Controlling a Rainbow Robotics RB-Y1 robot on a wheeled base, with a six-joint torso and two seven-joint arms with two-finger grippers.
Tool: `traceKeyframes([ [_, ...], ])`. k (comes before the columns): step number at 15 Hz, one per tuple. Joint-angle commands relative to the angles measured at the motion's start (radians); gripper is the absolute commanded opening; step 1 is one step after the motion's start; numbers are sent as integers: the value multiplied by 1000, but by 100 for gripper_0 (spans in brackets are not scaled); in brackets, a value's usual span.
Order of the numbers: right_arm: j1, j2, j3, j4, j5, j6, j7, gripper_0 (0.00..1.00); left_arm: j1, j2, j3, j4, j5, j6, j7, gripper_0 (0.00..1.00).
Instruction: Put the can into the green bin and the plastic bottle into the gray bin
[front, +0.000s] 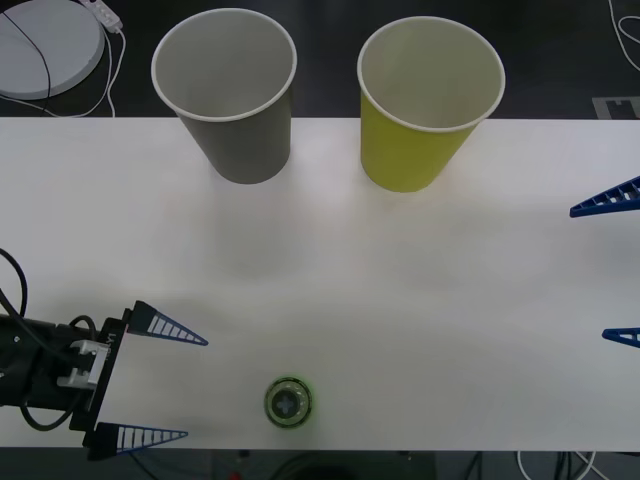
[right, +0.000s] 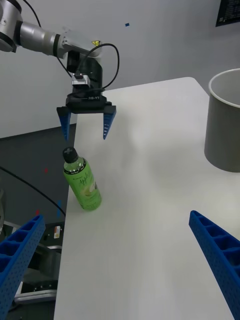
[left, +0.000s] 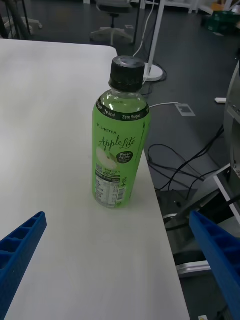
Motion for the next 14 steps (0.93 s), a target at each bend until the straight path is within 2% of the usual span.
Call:
traceKeyframes([
  [1,0,0,0,0,0,0,0,100,-21,-13,-38,-1,-2,23,2,100],
  [14,0,0,0,0,0,0,0,100,-39,-131,-139,-24,-60,97,11,100],
])
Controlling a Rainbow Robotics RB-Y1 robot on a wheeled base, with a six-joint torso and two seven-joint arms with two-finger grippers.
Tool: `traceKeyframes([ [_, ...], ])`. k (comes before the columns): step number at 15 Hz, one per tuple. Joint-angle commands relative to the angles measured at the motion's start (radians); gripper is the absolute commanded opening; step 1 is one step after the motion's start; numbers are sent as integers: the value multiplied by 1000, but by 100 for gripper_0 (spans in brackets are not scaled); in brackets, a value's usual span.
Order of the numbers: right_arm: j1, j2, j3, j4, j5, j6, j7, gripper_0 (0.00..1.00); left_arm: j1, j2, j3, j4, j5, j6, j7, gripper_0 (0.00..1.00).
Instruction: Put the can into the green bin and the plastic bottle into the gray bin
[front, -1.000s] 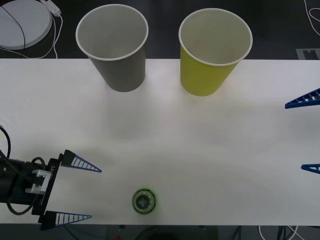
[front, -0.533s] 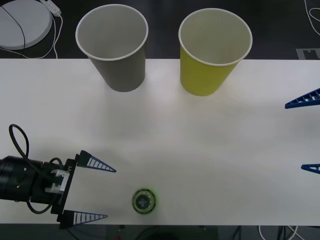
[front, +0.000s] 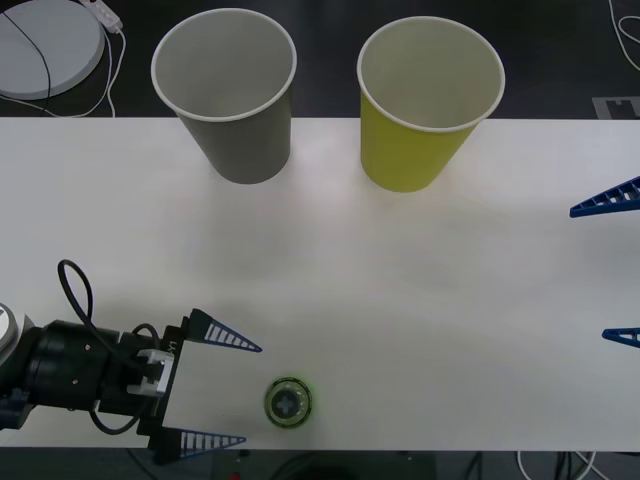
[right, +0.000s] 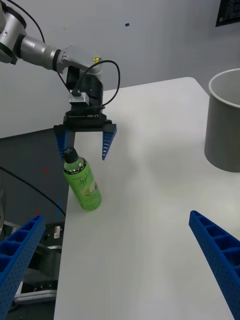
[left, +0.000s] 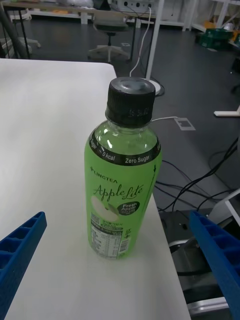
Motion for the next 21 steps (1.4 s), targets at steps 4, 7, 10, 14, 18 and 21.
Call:
traceKeyframes([
  [4,0,0,0,0,0,0,0,100,0,-45,-47,-6,-4,22,0,100],
  [7,0,0,0,0,0,0,0,100,0,-67,-66,-6,-20,40,0,100],
  [10,0,0,0,0,0,0,0,100,0,-99,-73,-4,-41,57,2,100],
  [14,0,0,0,0,0,0,0,100,-1,-136,-76,-6,-83,66,13,100],
  [18,0,0,0,0,0,0,0,100,0,-160,-86,-4,-109,72,26,100],
  [21,0,0,0,0,0,0,0,100,2,-165,-87,-4,-110,72,31,100],
])
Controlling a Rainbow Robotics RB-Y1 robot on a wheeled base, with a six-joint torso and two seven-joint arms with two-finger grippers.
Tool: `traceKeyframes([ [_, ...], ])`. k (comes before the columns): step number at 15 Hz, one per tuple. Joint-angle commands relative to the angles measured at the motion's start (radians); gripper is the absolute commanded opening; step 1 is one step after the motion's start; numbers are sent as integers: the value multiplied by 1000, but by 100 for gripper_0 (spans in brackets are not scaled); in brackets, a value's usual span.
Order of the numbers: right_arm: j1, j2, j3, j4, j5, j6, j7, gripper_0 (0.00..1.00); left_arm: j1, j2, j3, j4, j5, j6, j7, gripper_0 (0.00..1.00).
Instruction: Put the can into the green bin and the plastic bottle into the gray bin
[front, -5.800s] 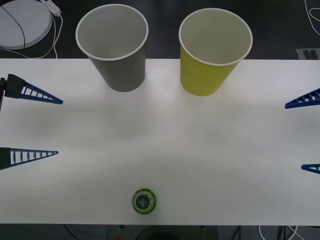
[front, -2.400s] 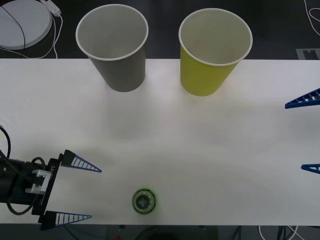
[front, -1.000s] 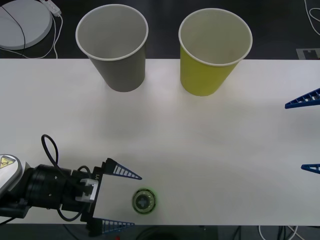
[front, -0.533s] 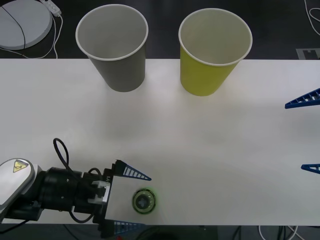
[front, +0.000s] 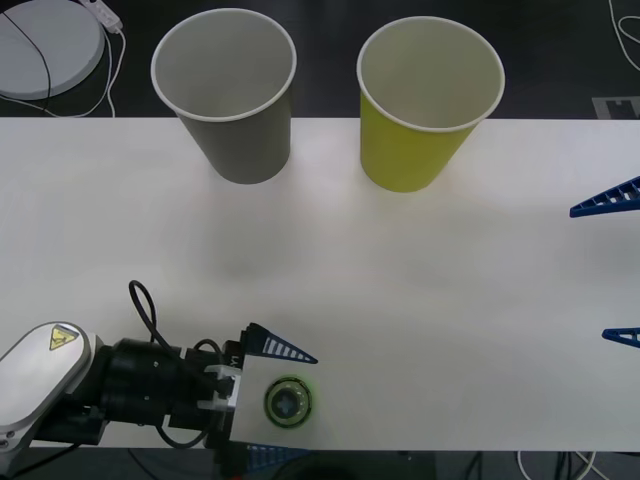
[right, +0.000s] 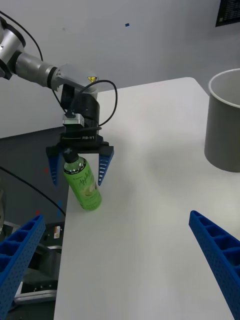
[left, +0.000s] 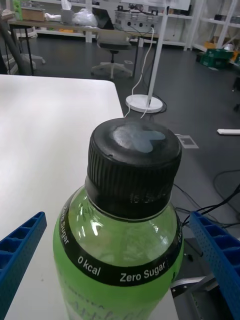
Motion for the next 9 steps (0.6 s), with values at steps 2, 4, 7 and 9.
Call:
traceKeyframes([
  [2,0,0,0,0,0,0,0,100,0,-2,0,0,1,0,1,91],
  [4,0,0,0,0,0,0,0,100,0,-2,-3,0,-1,0,0,7],
  [7,0,0,0,0,0,0,0,100,0,-2,-11,0,1,1,-5,0],
  [9,0,0,0,0,0,0,0,100,0,-2,-11,0,1,3,-5,0],
])
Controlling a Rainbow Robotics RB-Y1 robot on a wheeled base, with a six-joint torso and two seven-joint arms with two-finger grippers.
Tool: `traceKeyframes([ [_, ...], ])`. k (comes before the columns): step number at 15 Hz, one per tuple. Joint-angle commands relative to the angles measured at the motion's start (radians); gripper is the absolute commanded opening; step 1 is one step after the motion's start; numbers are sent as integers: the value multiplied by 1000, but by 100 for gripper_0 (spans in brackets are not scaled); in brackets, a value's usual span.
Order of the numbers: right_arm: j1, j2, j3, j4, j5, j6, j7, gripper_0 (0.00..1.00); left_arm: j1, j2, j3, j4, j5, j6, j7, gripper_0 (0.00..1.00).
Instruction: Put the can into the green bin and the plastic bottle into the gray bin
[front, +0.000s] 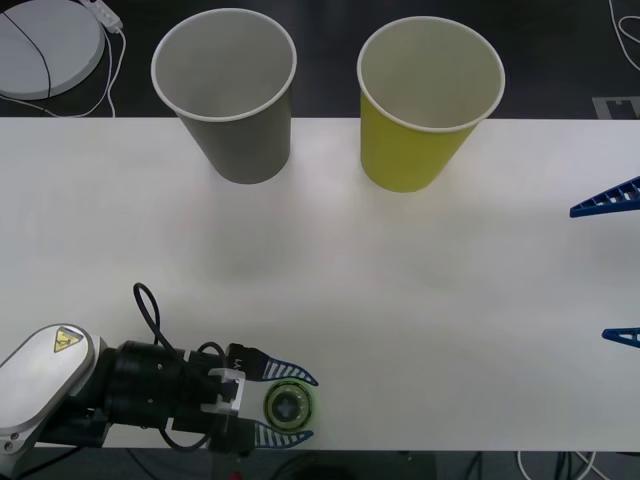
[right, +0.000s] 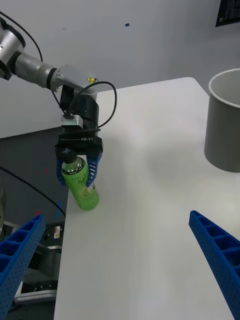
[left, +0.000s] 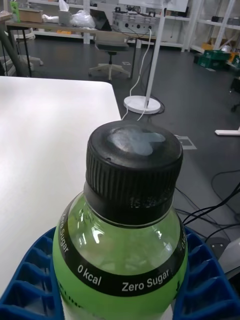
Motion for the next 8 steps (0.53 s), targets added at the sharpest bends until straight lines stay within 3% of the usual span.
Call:
traceKeyframes([
  [1,0,0,0,0,0,0,0,100,0,0,1,-1,-1,3,0,0],
  [8,0,0,0,0,0,0,0,100,2,12,2,-4,21,46,6,0],
])
